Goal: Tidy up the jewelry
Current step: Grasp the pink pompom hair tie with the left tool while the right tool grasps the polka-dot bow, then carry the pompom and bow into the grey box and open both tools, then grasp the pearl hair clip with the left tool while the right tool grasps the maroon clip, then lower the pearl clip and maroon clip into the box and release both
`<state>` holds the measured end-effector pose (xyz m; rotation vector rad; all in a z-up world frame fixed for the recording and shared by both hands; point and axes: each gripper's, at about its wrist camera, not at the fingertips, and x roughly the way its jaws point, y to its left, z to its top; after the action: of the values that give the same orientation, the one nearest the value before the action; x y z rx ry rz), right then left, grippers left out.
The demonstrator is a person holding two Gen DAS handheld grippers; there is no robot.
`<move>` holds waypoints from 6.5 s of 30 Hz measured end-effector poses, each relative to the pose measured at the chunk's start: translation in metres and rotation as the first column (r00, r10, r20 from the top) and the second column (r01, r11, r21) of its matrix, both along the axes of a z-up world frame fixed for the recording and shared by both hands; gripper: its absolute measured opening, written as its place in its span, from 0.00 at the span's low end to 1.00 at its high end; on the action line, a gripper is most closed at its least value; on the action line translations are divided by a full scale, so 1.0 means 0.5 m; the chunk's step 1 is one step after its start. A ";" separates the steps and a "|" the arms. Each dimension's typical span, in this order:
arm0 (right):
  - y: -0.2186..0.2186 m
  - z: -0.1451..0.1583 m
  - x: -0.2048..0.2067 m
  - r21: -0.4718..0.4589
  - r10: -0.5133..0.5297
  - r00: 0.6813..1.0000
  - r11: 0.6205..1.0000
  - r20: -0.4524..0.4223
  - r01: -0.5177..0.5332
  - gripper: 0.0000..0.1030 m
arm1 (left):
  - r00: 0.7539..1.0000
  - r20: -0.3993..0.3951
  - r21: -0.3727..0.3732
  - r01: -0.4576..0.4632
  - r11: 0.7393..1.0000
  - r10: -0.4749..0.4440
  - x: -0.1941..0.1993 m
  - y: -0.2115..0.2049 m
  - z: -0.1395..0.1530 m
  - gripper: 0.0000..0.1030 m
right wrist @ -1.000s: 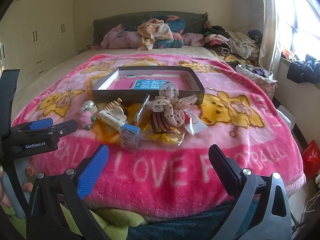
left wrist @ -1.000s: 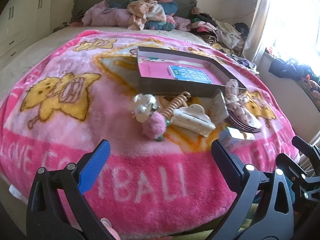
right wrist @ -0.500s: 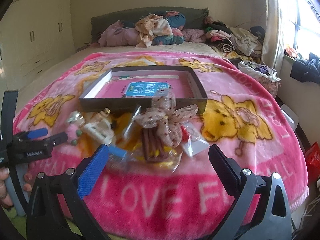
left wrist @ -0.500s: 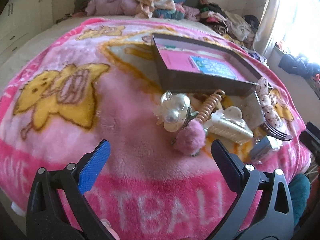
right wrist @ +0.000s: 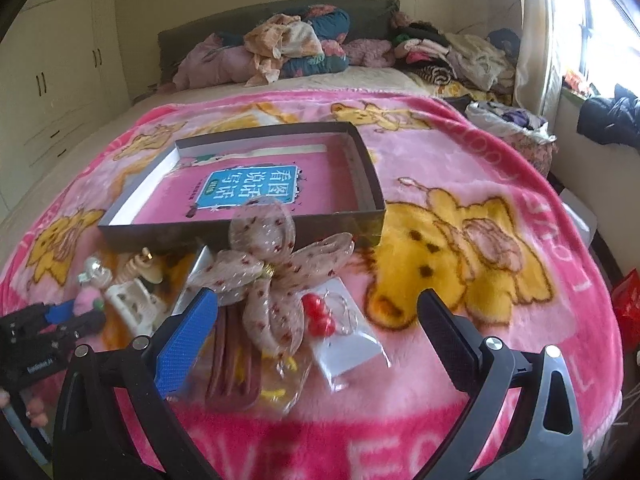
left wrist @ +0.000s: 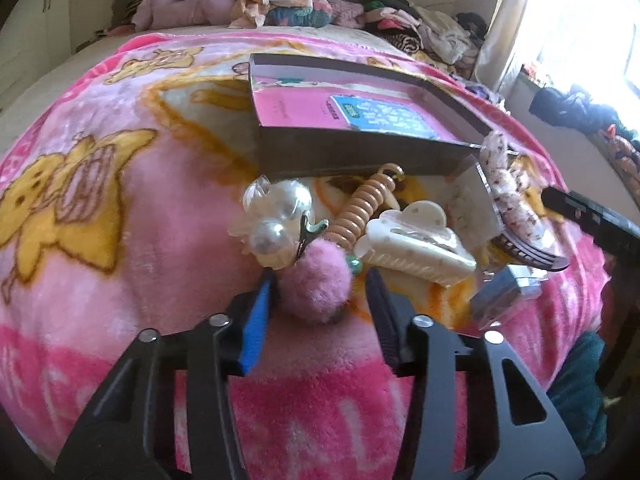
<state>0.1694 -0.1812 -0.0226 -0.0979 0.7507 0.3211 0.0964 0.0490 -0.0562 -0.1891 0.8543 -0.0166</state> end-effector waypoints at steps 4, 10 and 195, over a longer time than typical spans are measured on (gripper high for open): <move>0.015 -0.005 0.031 0.012 0.035 0.999 0.999 -0.020 -0.035 0.94 | 1.000 -0.005 -0.005 0.004 1.000 -0.004 0.006 0.003 -0.004 0.22; 0.051 -0.018 0.070 -0.007 0.089 0.995 0.996 -0.042 -0.090 0.75 | 1.000 0.007 -0.025 0.022 0.999 -0.022 -0.002 0.009 0.006 0.22; 0.018 0.035 -0.107 0.138 0.127 0.990 0.981 0.068 -0.136 0.30 | 0.973 0.200 0.015 0.114 0.993 -0.115 0.075 -0.003 0.097 0.30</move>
<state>0.1158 -0.1723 -0.0051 -0.0224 0.6619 0.4948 0.1337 0.0475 -0.0077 -0.1321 0.6632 -0.1404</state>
